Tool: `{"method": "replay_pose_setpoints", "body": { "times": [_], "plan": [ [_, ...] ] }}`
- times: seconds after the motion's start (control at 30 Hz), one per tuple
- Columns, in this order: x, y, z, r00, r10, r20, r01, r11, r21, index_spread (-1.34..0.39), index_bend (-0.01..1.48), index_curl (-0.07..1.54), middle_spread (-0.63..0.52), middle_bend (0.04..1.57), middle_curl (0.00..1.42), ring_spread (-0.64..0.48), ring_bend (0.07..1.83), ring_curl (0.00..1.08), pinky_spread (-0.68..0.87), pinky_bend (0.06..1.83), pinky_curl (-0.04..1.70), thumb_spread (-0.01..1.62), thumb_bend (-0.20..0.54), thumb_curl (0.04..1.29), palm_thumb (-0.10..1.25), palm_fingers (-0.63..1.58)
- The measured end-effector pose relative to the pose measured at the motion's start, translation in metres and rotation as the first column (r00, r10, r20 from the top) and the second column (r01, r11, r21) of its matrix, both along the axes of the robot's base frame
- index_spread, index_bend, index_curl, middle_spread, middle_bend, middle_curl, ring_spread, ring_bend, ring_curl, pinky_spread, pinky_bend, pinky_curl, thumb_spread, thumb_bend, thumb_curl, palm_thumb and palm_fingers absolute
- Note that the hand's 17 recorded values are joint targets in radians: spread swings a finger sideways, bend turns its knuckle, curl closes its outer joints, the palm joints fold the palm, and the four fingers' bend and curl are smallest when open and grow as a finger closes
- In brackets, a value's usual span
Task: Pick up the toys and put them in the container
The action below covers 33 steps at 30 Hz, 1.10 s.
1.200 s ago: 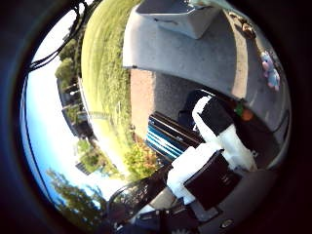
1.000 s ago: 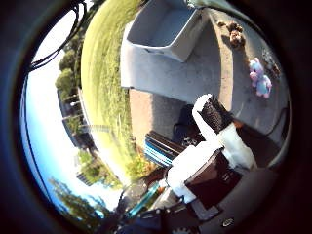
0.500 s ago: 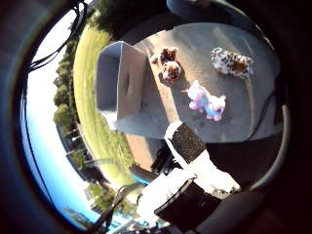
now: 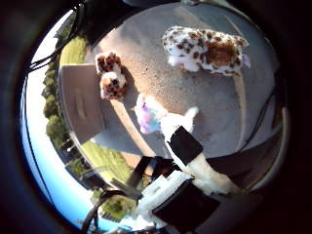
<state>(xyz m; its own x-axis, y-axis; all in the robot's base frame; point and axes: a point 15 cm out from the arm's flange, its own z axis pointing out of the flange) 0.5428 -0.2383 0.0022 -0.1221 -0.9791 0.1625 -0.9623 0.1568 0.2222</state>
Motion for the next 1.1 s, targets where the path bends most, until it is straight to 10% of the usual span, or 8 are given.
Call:
{"method": "replay_pose_setpoints", "body": {
  "times": [0.63, 0.83, 1.1],
  "plan": [
    [-0.005, 0.025, -0.075, 0.998, -0.052, -0.031, 0.049, 0.993, -0.107, -0.05, 0.15, 0.26, 0.07, 0.18, 0.31, 0.36, 0.50, 0.35, 0.50, 0.56, 0.28, 1.11, -0.024, 0.31, 0.45, 0.44],
    [-0.011, 0.023, -0.074, 0.998, -0.028, -0.063, 0.020, 0.992, -0.128, -0.20, 0.23, 0.28, -0.05, 0.42, 0.40, 0.24, 0.74, 0.43, 0.51, 0.76, 0.32, 1.11, -0.007, 0.34, 0.57, 1.14],
    [-0.020, 0.020, -0.072, 0.995, -0.010, -0.104, -0.003, 0.993, -0.120, -0.44, 0.21, 0.31, -0.12, 0.90, 0.65, 0.07, 1.13, 0.62, 0.42, 1.04, 0.50, 1.09, 0.002, 0.41, 0.76, 1.16]
  ]
}}
